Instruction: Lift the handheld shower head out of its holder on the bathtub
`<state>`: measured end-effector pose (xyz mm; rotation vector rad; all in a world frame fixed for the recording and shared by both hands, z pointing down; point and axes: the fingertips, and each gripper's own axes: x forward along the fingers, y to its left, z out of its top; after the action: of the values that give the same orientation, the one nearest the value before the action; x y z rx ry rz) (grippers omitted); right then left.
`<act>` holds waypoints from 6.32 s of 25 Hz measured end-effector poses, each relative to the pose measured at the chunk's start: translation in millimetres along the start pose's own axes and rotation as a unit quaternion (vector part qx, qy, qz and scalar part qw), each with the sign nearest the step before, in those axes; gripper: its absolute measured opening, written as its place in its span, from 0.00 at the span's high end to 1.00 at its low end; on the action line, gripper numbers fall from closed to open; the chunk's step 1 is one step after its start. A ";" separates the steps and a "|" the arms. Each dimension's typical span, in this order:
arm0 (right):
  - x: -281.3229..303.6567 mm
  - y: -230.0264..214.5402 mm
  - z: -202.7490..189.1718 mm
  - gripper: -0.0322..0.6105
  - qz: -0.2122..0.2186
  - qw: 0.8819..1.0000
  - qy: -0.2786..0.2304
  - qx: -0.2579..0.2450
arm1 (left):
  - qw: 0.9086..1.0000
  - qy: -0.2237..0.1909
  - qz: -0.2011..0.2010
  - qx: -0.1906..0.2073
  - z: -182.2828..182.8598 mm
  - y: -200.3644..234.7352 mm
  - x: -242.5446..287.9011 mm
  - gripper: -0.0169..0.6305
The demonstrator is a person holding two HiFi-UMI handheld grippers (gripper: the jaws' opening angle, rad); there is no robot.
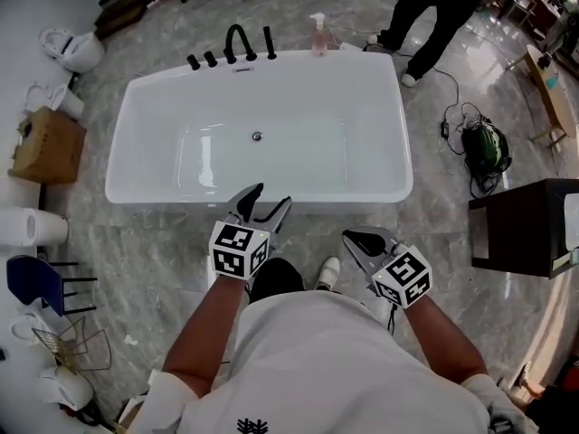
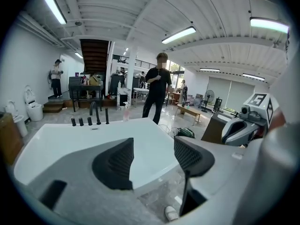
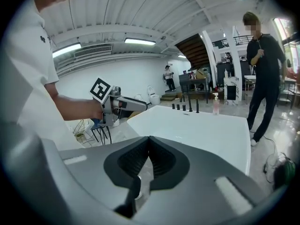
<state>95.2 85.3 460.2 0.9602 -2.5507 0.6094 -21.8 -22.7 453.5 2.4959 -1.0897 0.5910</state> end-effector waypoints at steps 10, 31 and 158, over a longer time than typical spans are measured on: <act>32.3 -76.3 4.9 0.93 -0.038 0.998 0.037 0.036 | 1.000 0.011 0.001 0.006 41.6 67.9 98.3 0.56; 153.3 -216.9 18.6 0.93 -0.171 0.964 0.098 0.179 | 0.999 0.038 0.019 0.016 109.3 333.9 365.4 0.57; 135.8 -137.4 -1.5 0.89 -0.075 0.986 0.070 0.132 | 0.985 -0.059 0.115 0.110 260.2 330.8 257.1 0.76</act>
<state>92.9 -79.7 560.6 1.1417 -2.2873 0.9512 -51.8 -513.2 411.5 2.6403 -1.4421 0.6678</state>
